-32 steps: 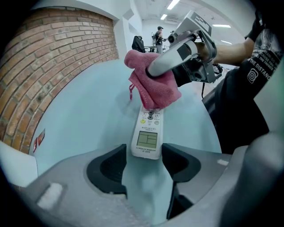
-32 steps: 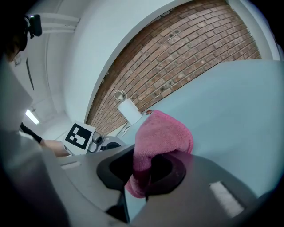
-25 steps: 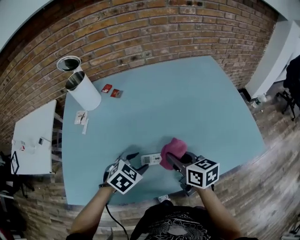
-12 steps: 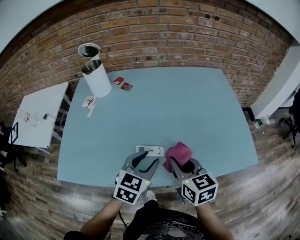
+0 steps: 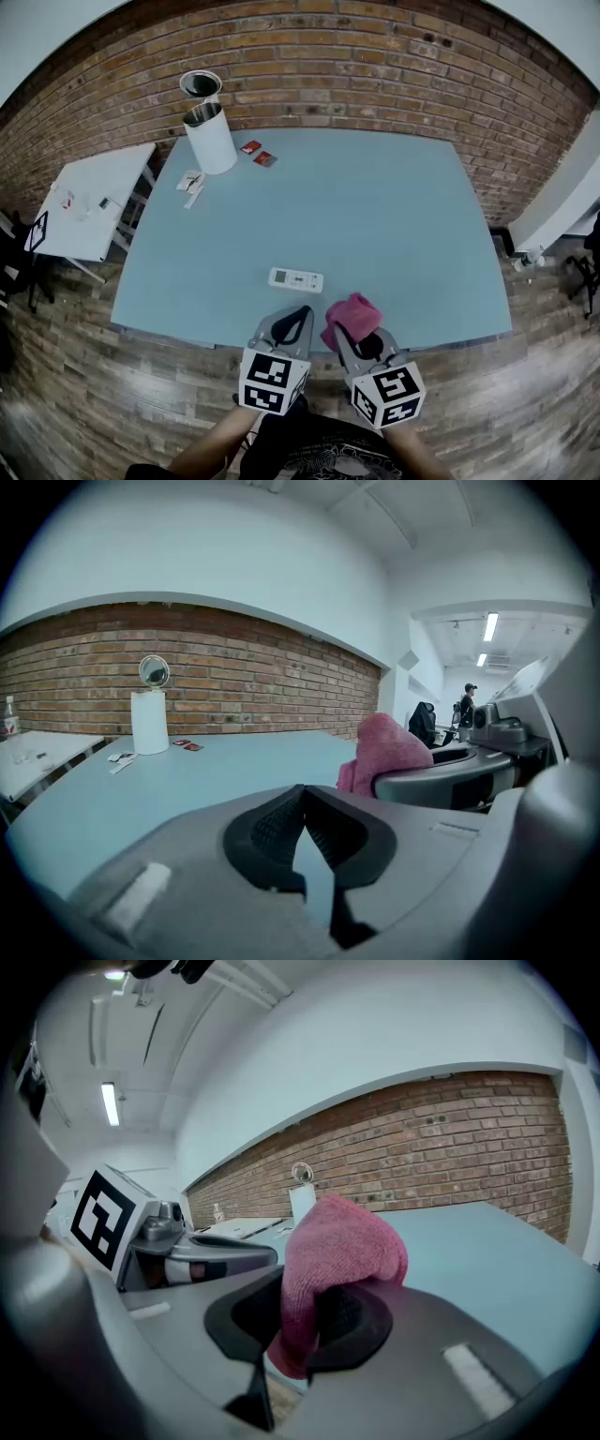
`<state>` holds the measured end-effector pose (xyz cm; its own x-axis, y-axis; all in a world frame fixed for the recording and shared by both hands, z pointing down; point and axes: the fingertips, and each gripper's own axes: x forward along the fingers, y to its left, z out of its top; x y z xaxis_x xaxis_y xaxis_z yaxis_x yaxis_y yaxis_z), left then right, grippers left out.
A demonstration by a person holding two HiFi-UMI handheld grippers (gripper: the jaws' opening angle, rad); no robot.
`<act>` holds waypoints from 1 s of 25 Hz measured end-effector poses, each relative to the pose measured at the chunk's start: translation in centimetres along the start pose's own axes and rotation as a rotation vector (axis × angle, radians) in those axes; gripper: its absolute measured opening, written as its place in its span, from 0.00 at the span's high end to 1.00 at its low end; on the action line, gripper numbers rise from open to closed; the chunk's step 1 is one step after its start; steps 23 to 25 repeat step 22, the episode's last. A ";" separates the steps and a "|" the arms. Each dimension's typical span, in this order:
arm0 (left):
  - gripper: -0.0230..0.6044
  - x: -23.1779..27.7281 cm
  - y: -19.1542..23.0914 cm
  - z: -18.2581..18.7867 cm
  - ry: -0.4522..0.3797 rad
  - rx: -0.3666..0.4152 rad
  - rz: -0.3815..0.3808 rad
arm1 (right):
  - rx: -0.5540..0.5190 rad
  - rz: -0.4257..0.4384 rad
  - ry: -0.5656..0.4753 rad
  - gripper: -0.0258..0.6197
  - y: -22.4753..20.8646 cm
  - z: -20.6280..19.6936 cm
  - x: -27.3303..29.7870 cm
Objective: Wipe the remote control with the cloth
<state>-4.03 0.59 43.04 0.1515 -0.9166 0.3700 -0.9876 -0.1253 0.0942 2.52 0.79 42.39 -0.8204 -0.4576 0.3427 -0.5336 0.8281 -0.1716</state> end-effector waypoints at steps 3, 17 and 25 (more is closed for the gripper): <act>0.97 -0.8 -0.7 -0.6 0.007 -0.008 0.033 | -0.002 -0.002 -0.005 0.87 0.3 -0.5 -0.8; 0.97 -3.5 -1.6 -2.6 0.028 0.000 0.097 | 0.016 0.028 -0.008 0.87 2.3 -1.5 -1.6; 0.97 -4.1 -1.8 -2.7 0.030 0.002 0.097 | 0.015 0.029 -0.005 0.87 2.8 -1.7 -1.8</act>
